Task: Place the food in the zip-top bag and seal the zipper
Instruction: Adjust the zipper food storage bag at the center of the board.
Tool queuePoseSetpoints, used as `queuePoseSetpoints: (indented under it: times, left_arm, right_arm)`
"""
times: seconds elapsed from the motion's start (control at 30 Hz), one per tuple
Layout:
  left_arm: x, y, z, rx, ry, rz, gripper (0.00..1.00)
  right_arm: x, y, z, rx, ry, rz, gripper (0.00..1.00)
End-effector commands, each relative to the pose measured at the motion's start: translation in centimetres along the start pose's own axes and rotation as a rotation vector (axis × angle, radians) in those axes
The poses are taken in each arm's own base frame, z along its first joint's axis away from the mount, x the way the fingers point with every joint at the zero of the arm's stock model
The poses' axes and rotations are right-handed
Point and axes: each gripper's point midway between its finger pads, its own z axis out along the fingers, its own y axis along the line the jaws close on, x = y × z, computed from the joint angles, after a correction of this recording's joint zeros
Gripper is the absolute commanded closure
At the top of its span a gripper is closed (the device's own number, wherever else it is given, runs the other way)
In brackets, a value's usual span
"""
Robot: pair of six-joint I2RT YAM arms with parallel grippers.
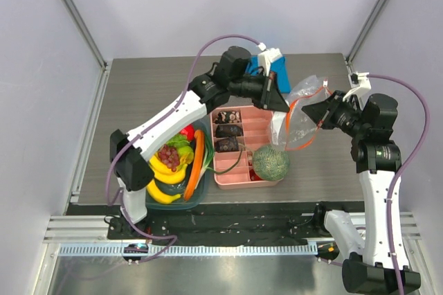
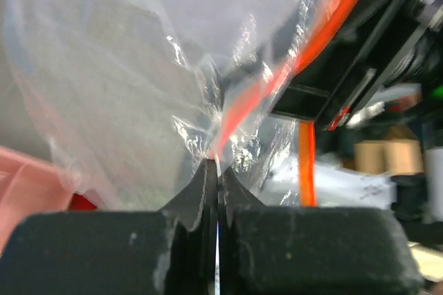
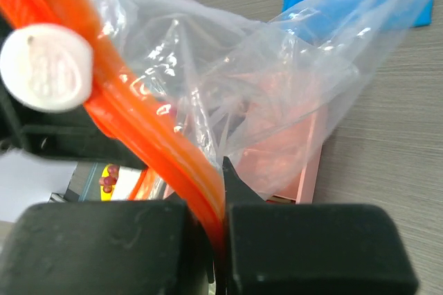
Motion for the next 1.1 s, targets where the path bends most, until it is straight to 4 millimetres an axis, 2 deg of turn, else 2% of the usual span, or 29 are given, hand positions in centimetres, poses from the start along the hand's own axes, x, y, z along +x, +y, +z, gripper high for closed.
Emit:
queuePoseSetpoints:
  times: [0.0,0.03,0.07,0.13,0.2,0.23,0.37,0.43,0.47,0.5,0.6,0.63,0.67,0.73,0.83,0.9,1.0,1.07]
  left_arm:
    - [-2.4,-6.8,-2.8,0.421,-0.023,-0.12,1.0]
    - [-2.3,-6.8,-2.5,0.436,-0.021,-0.128,0.99]
    - [-2.6,-6.8,-2.5,0.434,-0.028,-0.139,0.9]
    - [-3.3,-5.1,-2.3,0.36,-0.069,-0.145,0.62]
    - [-3.4,-3.9,-2.9,0.272,-0.081,-0.162,0.57]
    - [-4.3,-2.3,-3.2,0.198,-0.131,-0.131,0.57]
    - [-4.9,-0.8,-5.4,0.02,-0.182,-0.049,0.6]
    - [-5.2,-1.8,-6.6,-0.039,-0.207,0.02,0.61]
    - [-5.1,-0.9,-7.0,-0.117,-0.216,0.07,0.62]
    - [-5.1,-1.0,-7.7,-0.174,-0.229,0.105,0.63]
    - [-3.3,-2.5,-7.1,-0.153,-0.16,0.167,0.62]
    - [-2.1,-3.6,-6.3,-0.122,-0.118,0.161,0.62]
    - [-1.8,-4.5,-5.9,-0.087,-0.099,0.153,0.62]
    - [-0.3,-5.4,-4.1,-0.046,-0.044,0.14,0.63]
    - [0.3,-6.2,-2.5,0.004,-0.011,0.127,0.66]
    - [-0.1,-7.1,-2.0,0.023,-0.019,0.124,0.66]
    - [-0.3,-7.0,-0.7,0.018,-0.02,0.116,0.65]
    - [-0.4,-5.6,-0.1,-0.039,-0.031,0.1,0.65]
  right_arm:
    - [-1.0,0.2,0.3,-0.009,-0.044,-0.035,0.99]
    - [-1.0,0.0,0.4,-0.006,-0.04,-0.034,0.99]
    - [-1.0,0.0,0.4,-0.007,-0.043,-0.035,0.99]
    - [-1.3,0.2,0.4,-0.01,-0.049,-0.034,0.99]
    - [-1.4,0.2,0.3,-0.006,-0.053,-0.039,0.99]
    - [-1.4,0.1,0.2,0.002,-0.054,-0.041,0.99]
    - [-1.2,-0.1,0.1,0.017,-0.049,-0.03,0.99]
    - [-1.0,-0.3,0.1,0.026,-0.048,-0.029,0.99]
    - [-1.0,-0.5,0.1,0.033,-0.044,-0.023,0.99]
    - [-0.9,-0.6,0.2,0.035,-0.038,-0.017,0.99]
    - [-0.8,-0.6,0.3,0.035,-0.039,-0.011,0.99]
    - [-0.8,-0.6,0.3,0.031,-0.04,-0.008,0.99]
    - [-0.8,-0.5,0.4,0.028,-0.04,-0.005,0.99]
    - [-0.8,-0.6,0.5,0.029,-0.038,0.003,0.99]
    - [-0.9,-0.4,0.4,0.03,-0.043,-0.005,0.99]
    - [-0.9,-0.4,0.3,0.031,-0.043,-0.001,0.99]
    - [-0.8,-0.2,0.2,0.028,-0.04,0.001,0.99]
    - [-0.9,-0.2,0.2,0.027,-0.042,-0.001,0.99]
